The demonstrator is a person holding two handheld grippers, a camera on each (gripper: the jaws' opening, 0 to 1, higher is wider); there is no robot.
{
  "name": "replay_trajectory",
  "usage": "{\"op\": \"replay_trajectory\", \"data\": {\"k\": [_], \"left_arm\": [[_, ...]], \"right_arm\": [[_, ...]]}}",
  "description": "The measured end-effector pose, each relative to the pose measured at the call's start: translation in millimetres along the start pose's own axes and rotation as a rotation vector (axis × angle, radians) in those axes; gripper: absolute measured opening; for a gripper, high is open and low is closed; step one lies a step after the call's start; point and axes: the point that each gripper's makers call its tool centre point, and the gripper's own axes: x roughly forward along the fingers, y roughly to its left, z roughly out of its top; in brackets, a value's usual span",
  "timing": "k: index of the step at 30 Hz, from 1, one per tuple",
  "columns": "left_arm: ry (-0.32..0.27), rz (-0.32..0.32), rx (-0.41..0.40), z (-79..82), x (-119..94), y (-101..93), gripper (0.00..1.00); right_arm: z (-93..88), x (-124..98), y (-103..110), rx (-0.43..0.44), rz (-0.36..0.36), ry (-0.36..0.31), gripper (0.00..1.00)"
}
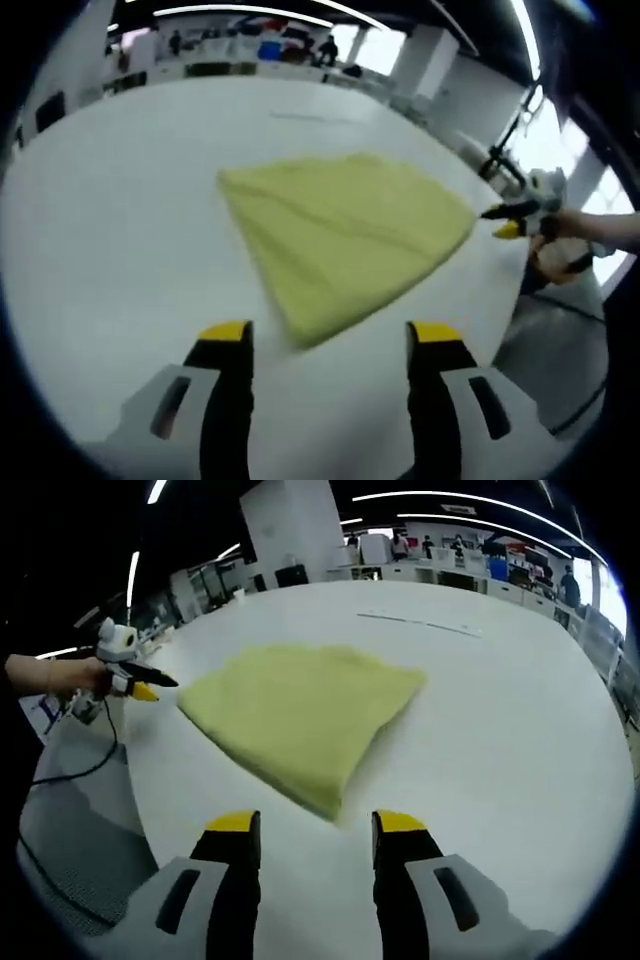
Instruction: Fold the garment on the visible template until the final outline fits inside the template.
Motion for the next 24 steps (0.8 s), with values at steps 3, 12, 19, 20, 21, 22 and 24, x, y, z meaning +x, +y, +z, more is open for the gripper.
{"op": "replay_trajectory", "data": {"k": [3,12,19,20,21,22,24], "left_arm": [[-0.002,-0.022,0.001,-0.5,5,-1.1,0.54],[0.011,-0.061,0.000,-5.9,18,3.3,0.43],[0.024,-0.056,0.009,-8.3,19,5.8,0.33],[0.022,-0.053,0.010,-8.1,18,7.5,0.31],[0.021,-0.052,0.010,-8.2,17,8.8,0.30],[0.021,-0.052,0.010,-8.2,17,9.7,0.28],[0.028,-0.052,0.018,-9.4,17,9.7,0.25]], "right_arm": [[-2.1,5,1,-0.011,0.013,0.018,0.40],[3.1,17,-1,-0.026,0.031,0.027,0.34],[2.7,23,0,-0.038,0.042,0.038,0.24],[2.7,23,-2,-0.037,0.041,0.037,0.24],[3.0,23,-2,-0.038,0.041,0.034,0.23],[3.3,24,-2,-0.039,0.040,0.033,0.21],[3.6,24,-4,-0.043,0.040,0.034,0.16]]}}
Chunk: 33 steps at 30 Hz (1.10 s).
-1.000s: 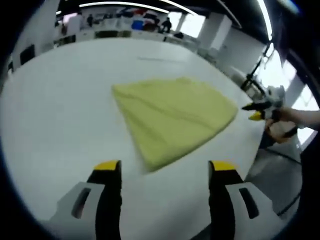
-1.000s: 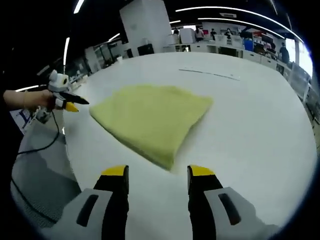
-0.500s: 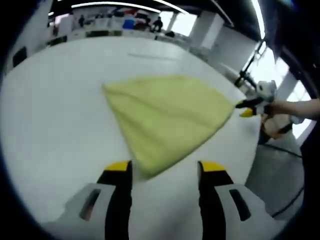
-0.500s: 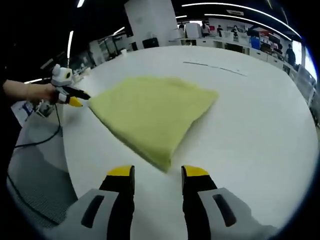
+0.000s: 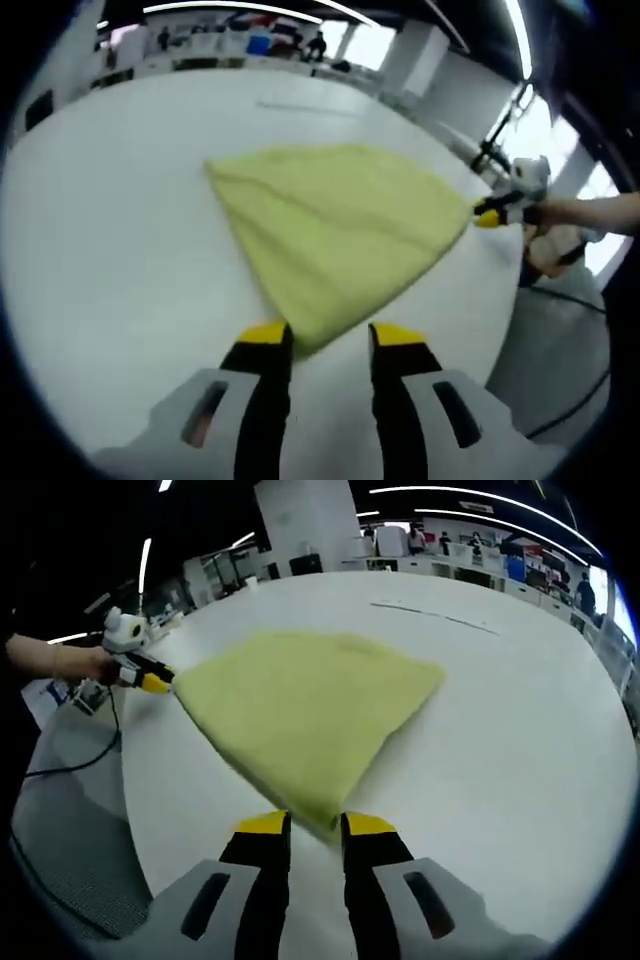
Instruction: Fold the garment on the visible template until the final outline fits inside the template.
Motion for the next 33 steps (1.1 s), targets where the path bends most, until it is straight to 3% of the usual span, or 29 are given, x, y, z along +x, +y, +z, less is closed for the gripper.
{"op": "replay_trajectory", "data": {"k": [14,24,33], "left_arm": [[0.039,0.032,0.050,-3.2,-2,9.0,0.03],[0.069,0.050,0.114,-2.9,0,10.2,0.00],[0.053,-0.002,0.103,1.0,-7,10.0,0.00]], "right_arm": [[-3.2,1,-4,-0.031,-0.017,0.028,0.06],[-1.4,-1,-6,-0.084,-0.029,0.039,0.02],[-0.1,-3,-6,-0.137,-0.022,0.056,0.02]]}}
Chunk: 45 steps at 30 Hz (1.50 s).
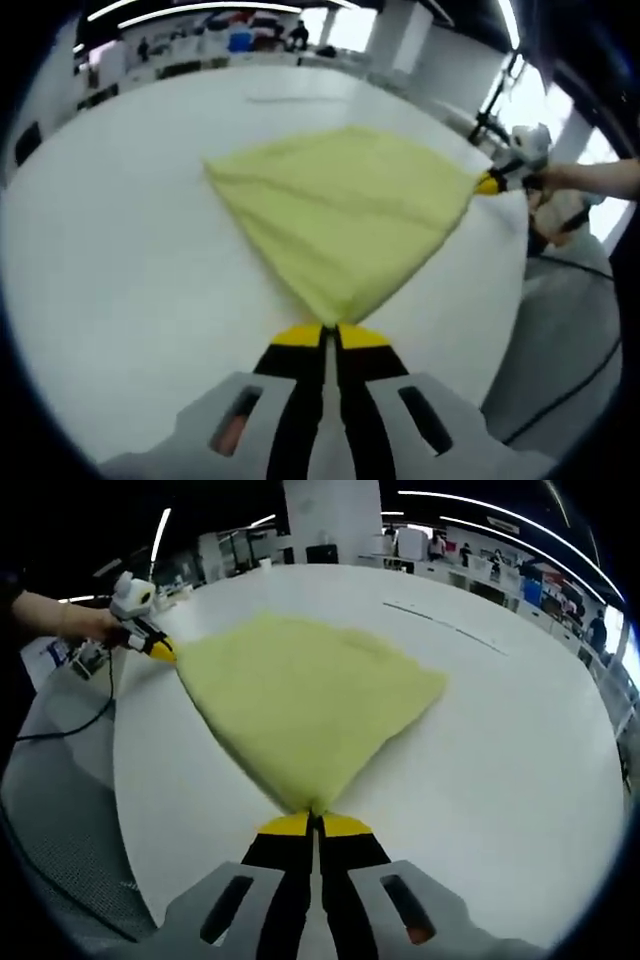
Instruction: Fold the garment on the visible template until the final outline fits inside the template.
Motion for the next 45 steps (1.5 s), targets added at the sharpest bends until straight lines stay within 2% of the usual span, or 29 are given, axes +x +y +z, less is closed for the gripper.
{"op": "replay_trajectory", "data": {"k": [6,11,29,35,37,45], "left_arm": [[-0.025,-0.062,-0.022,3.8,-3,-1.1,0.00],[-0.016,-0.085,-0.028,3.1,-2,-1.7,0.00],[-0.006,-0.102,-0.053,-1.7,-2,1.8,0.00],[0.023,-0.094,-0.053,-10.4,-1,3.5,0.00],[0.054,-0.069,-0.046,-17.7,-1,8.1,0.00],[0.013,-0.068,-0.078,-13.0,-8,1.6,0.00]], "right_arm": [[-0.5,0,1,-0.008,0.008,0.007,0.02],[-0.7,0,2,-0.011,0.011,0.011,0.02],[-1.4,-1,-1,-0.024,0.007,0.012,0.02],[-2.9,-1,-2,-0.028,0.004,0.015,0.02],[-4.3,-2,-4,-0.027,-0.003,0.020,0.02],[-6.4,-1,-2,-0.017,-0.003,0.026,0.02]]}}
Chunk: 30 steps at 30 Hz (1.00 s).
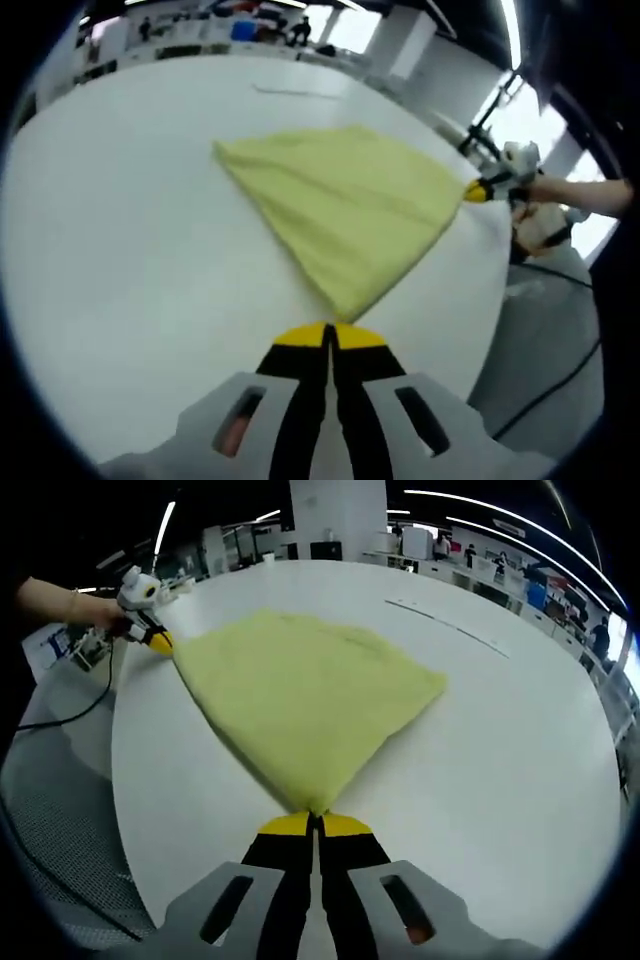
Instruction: Fold the garment on the visible template until the final outline fits inside the template.
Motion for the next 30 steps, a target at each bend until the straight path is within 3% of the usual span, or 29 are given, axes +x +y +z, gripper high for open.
{"op": "replay_trajectory", "data": {"k": [15,18,22,25,30], "left_arm": [[-0.017,0.022,-0.016,0.3,-11,-8.5,0.00],[-0.044,0.033,-0.031,6.8,-15,-11.4,0.00],[-0.094,0.095,-0.073,22.8,-24,-12.2,0.00],[-0.109,0.126,-0.035,30.0,-33,-14.3,0.00],[-0.143,0.126,-0.048,39.7,-48,-24.5,0.19]], "right_arm": [[-13.6,-15,-9,0.046,-0.056,0.013,0.03],[-7.3,-23,-9,0.066,-0.081,-0.015,0.10],[10.7,-36,-7,0.089,-0.117,-0.074,0.20],[23.5,-43,-1,0.092,-0.121,-0.105,0.27],[40.5,-55,6,0.086,-0.141,-0.148,0.43]]}}
